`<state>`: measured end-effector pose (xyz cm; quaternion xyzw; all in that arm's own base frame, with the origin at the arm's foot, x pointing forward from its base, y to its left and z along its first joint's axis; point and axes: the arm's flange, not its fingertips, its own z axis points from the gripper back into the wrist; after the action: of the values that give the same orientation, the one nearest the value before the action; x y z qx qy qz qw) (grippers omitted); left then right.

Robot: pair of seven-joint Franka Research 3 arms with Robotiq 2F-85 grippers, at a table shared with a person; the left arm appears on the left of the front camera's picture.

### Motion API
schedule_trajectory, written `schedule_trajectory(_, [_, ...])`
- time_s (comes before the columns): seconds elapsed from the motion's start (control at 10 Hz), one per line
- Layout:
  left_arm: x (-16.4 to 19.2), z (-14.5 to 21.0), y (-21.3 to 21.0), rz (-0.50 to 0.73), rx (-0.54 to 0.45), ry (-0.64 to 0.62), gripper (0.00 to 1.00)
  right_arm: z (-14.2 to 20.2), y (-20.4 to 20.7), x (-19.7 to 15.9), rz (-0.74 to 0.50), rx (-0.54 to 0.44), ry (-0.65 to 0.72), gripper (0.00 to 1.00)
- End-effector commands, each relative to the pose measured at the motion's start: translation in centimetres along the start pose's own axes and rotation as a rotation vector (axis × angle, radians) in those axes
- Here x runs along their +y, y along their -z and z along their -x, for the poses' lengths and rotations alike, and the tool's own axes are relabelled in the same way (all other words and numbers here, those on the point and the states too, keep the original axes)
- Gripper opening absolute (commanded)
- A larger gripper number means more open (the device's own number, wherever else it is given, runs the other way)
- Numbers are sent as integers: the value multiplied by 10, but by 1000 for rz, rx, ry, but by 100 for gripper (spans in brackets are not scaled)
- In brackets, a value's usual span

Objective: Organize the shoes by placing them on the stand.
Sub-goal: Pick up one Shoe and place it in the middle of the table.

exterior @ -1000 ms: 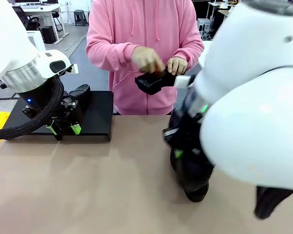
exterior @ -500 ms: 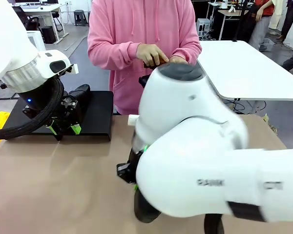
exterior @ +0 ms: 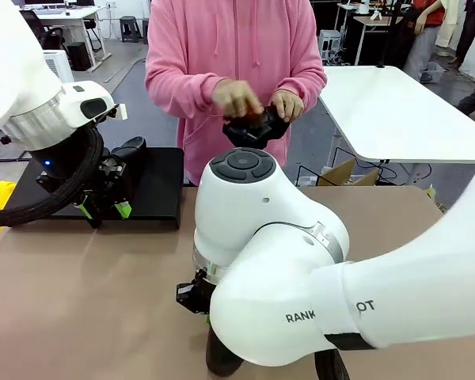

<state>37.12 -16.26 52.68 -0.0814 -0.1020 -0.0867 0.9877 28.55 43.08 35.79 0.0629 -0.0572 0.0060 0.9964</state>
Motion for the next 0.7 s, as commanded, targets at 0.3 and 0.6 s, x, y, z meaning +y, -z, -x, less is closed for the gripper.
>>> schedule_trajectory(0.3, [1, 0, 0, 10, -9, -4, 66, -1, -11, 10, -72, -56, 19, 100])
schedule_trajectory(0.6, [1, 0, 0, 10, -9, -4, 66, 17, -61, -10, -158, -51, 12, 100])
